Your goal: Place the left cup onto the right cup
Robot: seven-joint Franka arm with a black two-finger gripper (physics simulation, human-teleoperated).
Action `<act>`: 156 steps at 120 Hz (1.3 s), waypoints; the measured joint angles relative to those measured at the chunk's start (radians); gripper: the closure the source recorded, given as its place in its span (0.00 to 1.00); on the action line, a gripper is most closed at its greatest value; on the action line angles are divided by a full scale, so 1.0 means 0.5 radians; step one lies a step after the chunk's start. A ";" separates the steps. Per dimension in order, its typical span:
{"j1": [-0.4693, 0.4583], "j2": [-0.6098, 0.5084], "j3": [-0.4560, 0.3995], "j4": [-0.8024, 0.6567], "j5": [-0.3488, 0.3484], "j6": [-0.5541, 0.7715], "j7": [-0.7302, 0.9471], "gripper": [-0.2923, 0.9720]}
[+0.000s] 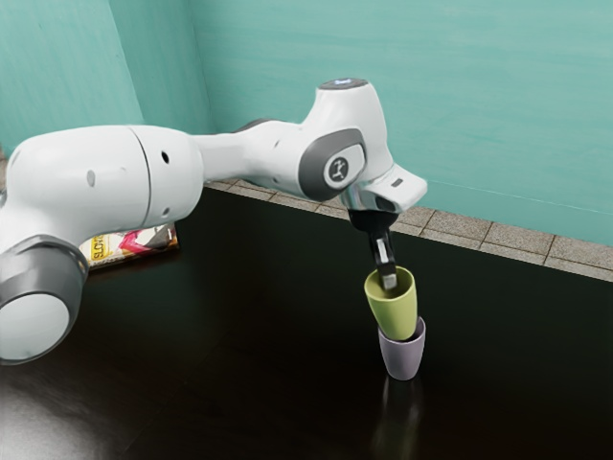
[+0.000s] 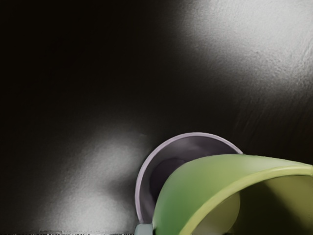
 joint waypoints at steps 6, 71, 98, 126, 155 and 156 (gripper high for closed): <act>0.002 0.021 0.000 -0.003 -0.001 0.002 -0.001 0.85; 0.001 0.071 0.001 0.027 0.044 -0.016 0.045 0.43; -0.005 -0.002 0.011 0.027 0.182 -0.071 0.075 0.30; 0.010 -0.177 0.040 0.011 0.391 -0.243 0.090 0.25; 0.350 -0.573 0.054 -0.181 0.618 -0.538 0.077 0.24; 0.364 -0.587 0.053 -0.186 0.624 -0.547 0.076 0.24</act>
